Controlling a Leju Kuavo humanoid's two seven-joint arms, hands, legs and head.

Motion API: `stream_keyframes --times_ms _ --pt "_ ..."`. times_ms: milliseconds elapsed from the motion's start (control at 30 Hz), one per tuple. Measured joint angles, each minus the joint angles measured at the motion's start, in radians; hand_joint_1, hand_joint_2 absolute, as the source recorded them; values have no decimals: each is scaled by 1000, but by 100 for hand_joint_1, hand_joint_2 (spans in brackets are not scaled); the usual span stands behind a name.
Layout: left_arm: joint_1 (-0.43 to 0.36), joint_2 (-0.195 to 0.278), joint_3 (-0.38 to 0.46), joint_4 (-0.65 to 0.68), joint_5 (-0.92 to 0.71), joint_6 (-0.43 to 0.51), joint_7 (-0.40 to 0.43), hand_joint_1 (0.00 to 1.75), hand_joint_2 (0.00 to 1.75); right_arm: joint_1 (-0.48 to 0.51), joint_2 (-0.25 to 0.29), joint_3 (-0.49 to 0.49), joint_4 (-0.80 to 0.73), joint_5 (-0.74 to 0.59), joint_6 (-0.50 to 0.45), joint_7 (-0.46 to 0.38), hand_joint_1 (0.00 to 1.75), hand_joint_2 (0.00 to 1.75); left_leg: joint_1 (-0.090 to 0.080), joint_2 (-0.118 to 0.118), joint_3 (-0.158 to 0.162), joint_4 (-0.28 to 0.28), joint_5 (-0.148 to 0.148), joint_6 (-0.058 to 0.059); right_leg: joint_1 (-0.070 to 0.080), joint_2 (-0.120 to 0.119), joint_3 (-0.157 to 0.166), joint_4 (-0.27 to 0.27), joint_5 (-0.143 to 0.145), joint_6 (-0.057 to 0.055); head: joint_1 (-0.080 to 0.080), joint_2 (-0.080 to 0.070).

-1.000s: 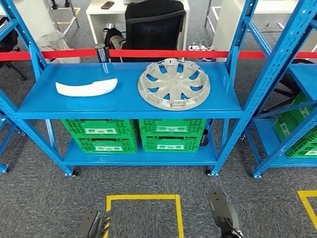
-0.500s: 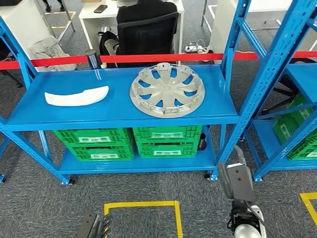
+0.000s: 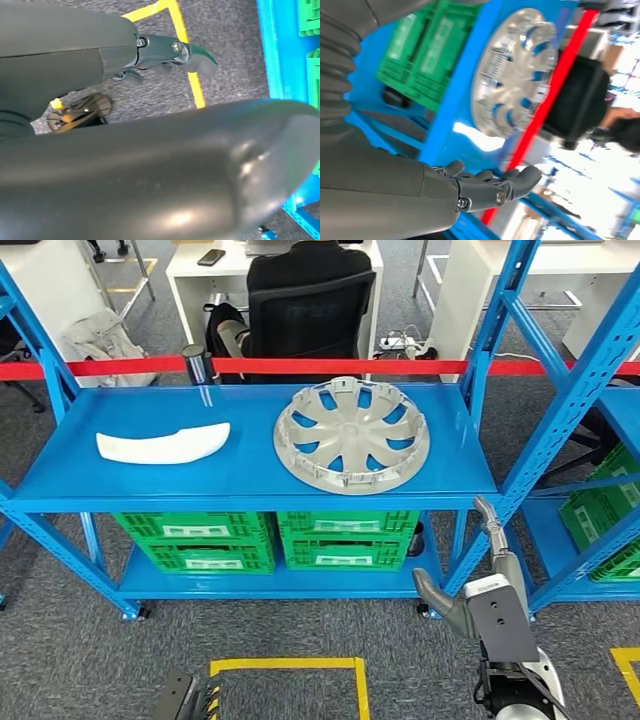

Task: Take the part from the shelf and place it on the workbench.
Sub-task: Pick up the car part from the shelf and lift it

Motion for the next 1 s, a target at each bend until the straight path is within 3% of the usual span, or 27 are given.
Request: stream_keyframes --times_ms 33,133,200,233,300,333,367,433,500,567,633,700,733,800,833,867,900,967,1000 --pt "-2 0 0 0 -1 1 0 0 0 -1 -2 2 -13 7 9 -1 0 175 -2 0 2 1 -6 -6 0 0 10 -25 4 -7 0 0" --pt "-7 0 0 -1 -2 4 1 0 0 -5 -4 6 -49 23 29 -3 0 175 -2 1 8 -1 -16 -22 3 3 17 -32 -8 -34 -2 0" --pt "-11 0 0 -3 -2 8 2 0 0 -10 -4 8 -68 27 36 -5 0 175 0 2 -7 43 -41 -32 0 1 28 -36 -13 -47 -3 0" --pt "-12 0 0 -4 -1 9 2 0 0 -14 -5 9 -74 28 43 -7 0 175 1 2 -33 97 -65 -36 0 0 33 -37 -16 -53 -3 0" --pt "-12 0 0 -5 1 12 3 0 0 -30 -5 11 -80 29 67 -15 0 175 2 2 -114 235 -113 -40 1 -1 39 -37 -23 -59 -4 0" --pt "-12 0 0 -5 3 12 3 0 0 -42 -5 12 -81 29 81 -18 0 175 2 2 -148 282 -118 -40 2 1 43 -37 -27 -61 -4 0" --pt "-13 0 0 -6 4 12 3 0 0 -55 -6 13 -82 29 93 -20 0 175 2 2 -165 293 -101 -38 3 3 49 -37 -31 -61 -4 0" --pt "-16 0 0 -9 6 10 3 0 0 -82 -8 14 -83 32 110 -20 0 175 0 2 -145 205 -18 -28 4 6 64 -37 -41 -58 -4 0" --pt "-20 2 0 -10 7 9 4 0 0 -104 -10 14 -84 36 117 -19 0 87 -6 2 -100 78 49 -15 6 6 75 -37 -52 -50 -4 0" --pt "-22 3 0 -11 7 9 4 0 0 -118 -13 14 -85 37 118 -19 0 87 -12 2 -82 24 59 -8 7 6 75 -38 -57 -39 -4 0" --pt "-23 3 0 -13 7 8 5 0 0 -124 -15 15 -85 37 119 -19 0 175 -11 1 -79 15 56 -3 5 5 76 -42 -59 -27 -3 0" --pt "-25 3 0 -15 9 8 5 0 0 -132 -19 16 -87 31 119 -20 0 175 -6 1 -69 3 56 7 6 3 67 -16 -75 -16 -3 0" --pt "-27 2 0 -15 11 7 5 0 0 -139 -22 16 -88 25 119 -21 0 175 -4 1 -63 -2 56 12 6 3 46 27 -95 -13 -2 0" --pt "-31 0 0 -15 14 4 4 0 0 -154 -28 17 -89 10 118 -23 0 175 -4 3 -58 -3 50 19 7 2 -30 154 -144 -10 -1 0" --pt "-31 -2 0 -15 15 2 4 0 0 -160 -31 17 -89 4 117 -23 0 175 -5 4 -55 -3 46 20 7 2 -65 206 -155 -8 -1 0" --pt "-31 -2 0 -15 16 1 3 0 0 -166 -34 17 -88 -2 116 -22 0 175 -4 4 -50 -3 42 20 6 2 -85 226 -145 -8 -1 0" --pt "-31 -2 0 -15 15 1 1 0 0 -173 -36 17 -86 -6 116 -21 0 175 -4 3 -43 -2 37 18 5 2 -86 207 -114 -7 0 0" --pt "-31 -2 0 -15 15 2 -6 0 0 -192 -38 19 -83 -10 118 -18 0 175 -3 2 -29 0 25 12 3 1 -42 87 -29 -8 0 0" --pt "-31 -1 1 -15 16 3 -11 0 0 -202 -39 21 -81 -10 121 -16 0 175 -5 1 -25 3 18 7 3 0 -19 26 -3 -10 0 0"
